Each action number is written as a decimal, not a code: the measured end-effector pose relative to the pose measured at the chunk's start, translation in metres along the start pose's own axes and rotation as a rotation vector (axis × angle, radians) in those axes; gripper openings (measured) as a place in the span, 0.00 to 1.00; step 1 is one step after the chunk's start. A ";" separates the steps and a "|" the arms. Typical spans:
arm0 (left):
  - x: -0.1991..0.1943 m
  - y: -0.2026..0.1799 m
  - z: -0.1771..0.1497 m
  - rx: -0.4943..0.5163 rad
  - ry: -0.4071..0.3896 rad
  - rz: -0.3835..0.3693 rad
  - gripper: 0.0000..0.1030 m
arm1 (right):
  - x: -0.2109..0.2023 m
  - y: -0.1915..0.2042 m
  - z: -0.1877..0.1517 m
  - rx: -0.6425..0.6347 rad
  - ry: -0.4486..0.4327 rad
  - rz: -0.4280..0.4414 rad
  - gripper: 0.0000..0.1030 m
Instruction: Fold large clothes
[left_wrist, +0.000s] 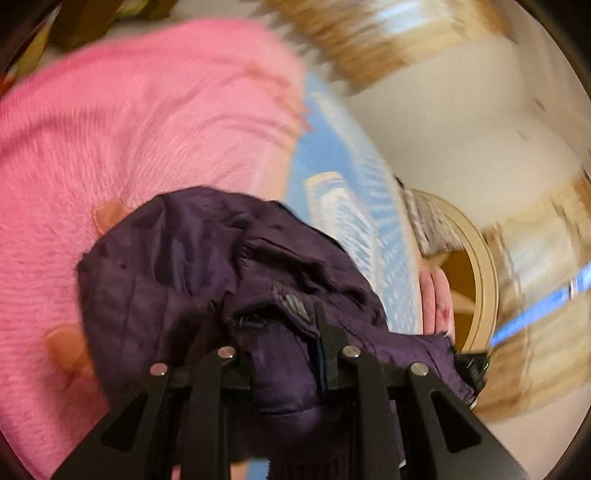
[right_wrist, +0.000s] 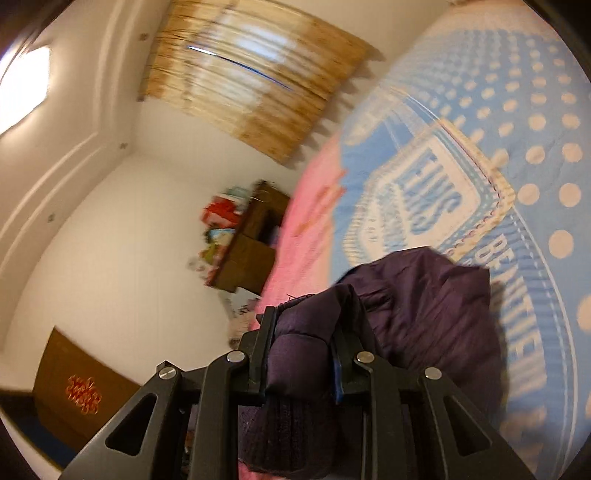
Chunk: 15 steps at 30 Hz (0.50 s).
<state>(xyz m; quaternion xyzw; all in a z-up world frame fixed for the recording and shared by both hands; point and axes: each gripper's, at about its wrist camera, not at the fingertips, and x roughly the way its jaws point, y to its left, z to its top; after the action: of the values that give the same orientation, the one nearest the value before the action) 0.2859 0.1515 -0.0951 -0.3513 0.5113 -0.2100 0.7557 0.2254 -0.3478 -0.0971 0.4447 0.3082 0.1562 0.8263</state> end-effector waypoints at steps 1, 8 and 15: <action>0.018 0.006 0.011 -0.001 0.027 0.012 0.22 | 0.016 -0.012 0.008 0.011 0.018 -0.025 0.24; 0.044 0.033 0.017 -0.122 0.089 0.004 0.33 | 0.072 -0.054 0.018 0.032 0.099 -0.115 0.30; -0.048 0.007 0.010 -0.026 -0.170 0.009 1.00 | 0.079 -0.036 0.024 -0.018 0.081 -0.100 0.57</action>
<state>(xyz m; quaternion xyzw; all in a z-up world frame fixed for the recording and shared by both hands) 0.2764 0.1918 -0.0680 -0.3753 0.4496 -0.1692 0.7927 0.3001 -0.3413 -0.1466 0.4147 0.3620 0.1352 0.8238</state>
